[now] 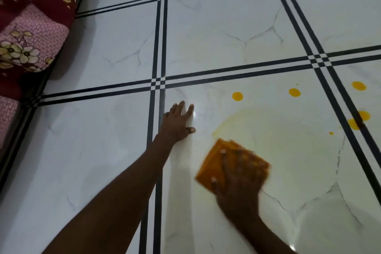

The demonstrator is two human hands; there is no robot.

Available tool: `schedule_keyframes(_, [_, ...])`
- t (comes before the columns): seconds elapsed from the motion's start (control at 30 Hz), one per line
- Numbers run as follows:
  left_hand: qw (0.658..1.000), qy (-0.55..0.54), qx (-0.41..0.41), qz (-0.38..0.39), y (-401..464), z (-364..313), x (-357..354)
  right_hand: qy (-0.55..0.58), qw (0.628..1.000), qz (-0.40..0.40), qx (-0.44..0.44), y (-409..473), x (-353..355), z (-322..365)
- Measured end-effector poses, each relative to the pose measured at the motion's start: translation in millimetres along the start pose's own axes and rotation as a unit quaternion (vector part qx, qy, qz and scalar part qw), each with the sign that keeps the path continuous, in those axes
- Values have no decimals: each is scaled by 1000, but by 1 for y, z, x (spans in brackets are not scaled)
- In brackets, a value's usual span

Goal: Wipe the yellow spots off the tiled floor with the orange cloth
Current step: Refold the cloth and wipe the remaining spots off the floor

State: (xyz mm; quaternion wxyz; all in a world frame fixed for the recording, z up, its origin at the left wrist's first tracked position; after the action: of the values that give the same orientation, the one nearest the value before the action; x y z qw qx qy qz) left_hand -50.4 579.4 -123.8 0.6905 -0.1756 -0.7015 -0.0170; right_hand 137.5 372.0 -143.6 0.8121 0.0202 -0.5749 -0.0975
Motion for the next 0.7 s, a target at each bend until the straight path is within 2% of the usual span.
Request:
schedule_keyframes(0.07, [1000,-8,-6,3,4,6,2,15,992,17,128,56,-21,19])
schedule_keyframes(0.1, [1000,-12,-10,2,6,9,1,10,990,28,141,100,-30,11])
schedule_keyframes(0.17, [1000,-24,-13,-2,6,14,-1,-45,996,11,78,177,-35,-31])
schedule_keyframes(0.23, [1000,-15,-10,-14,6,14,-3,-70,997,-26,5,207,-24,-84])
schedule_keyframes(0.33, [1000,-10,2,-22,5,8,-5,-53,994,-57,-76,160,-3,-89])
schedule_keyframes(0.37, [1000,-14,5,-21,5,7,-5,-51,995,-50,-71,130,-4,-68])
schedule_keyframes(0.43, [999,-25,8,-21,3,6,-3,-30,999,3,31,94,-15,-25])
schedule_keyframes(0.5, [999,-33,4,-23,4,8,-2,-33,991,23,127,125,-26,-13])
schedule_keyframes(0.6, [999,-29,6,-45,4,7,-8,-63,997,13,51,223,-27,-53])
schedule_keyframes(0.67, [998,-12,8,-63,1,3,-8,-59,998,-3,-15,240,-27,-67])
schedule_keyframes(0.7, [998,-5,9,-68,-1,-1,-8,-53,999,-10,-8,228,-28,-57])
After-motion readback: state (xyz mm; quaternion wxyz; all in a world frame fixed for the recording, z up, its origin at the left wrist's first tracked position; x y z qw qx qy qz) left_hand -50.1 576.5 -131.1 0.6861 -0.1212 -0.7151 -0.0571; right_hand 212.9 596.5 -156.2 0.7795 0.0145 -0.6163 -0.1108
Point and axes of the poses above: each hand's wrist, its own y-axis towards the middle knuckle, its own x-axis out of the back of the hand, z = x × y, the point moved 2 cm from there along y, towards the middle knuckle, and after that the axes turned 10 degrees about -z, right-handed, at the moved point
